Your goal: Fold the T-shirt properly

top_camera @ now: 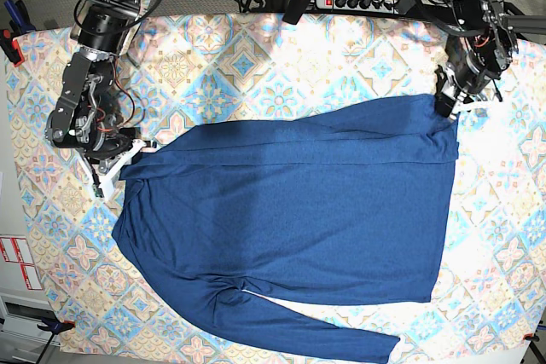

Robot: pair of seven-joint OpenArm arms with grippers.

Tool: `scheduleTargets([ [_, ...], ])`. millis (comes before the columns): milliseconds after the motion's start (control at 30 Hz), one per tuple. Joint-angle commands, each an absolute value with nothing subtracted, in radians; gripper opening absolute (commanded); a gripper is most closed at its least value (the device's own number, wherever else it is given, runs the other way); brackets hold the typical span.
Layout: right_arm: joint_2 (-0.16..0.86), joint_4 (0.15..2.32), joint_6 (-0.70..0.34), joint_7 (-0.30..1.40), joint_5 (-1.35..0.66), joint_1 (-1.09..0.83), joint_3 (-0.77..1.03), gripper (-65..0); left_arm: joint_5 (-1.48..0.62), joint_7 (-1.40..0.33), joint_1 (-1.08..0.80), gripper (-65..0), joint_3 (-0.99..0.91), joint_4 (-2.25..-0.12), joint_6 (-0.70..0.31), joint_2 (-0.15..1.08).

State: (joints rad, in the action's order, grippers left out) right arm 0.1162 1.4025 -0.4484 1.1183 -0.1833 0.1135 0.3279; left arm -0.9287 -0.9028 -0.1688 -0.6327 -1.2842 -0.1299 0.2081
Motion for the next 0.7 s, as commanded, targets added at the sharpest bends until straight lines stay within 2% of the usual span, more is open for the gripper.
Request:
scheduleTargets([
  [0, 0.127, 1.423, -0.45, 1.102, -0.193, 0.131, 0.331, -51.9, -0.943, -0.892, -0.162, -65.0, -0.642, -1.3, -0.139, 0.229],
  [300, 0.127, 1.423, -0.45, 1.102, -0.193, 0.131, 0.329, -51.9, -0.944, -0.897, -0.13, -65.0, -0.707, -1.423, -0.139, 0.226],
  [667, 0.128, 1.425, -0.45, 1.102, -0.193, 0.131, 0.328, -51.5, -0.937, -0.897, 0.062, -65.0, -0.653, -1.357, -0.139, 0.229],
])
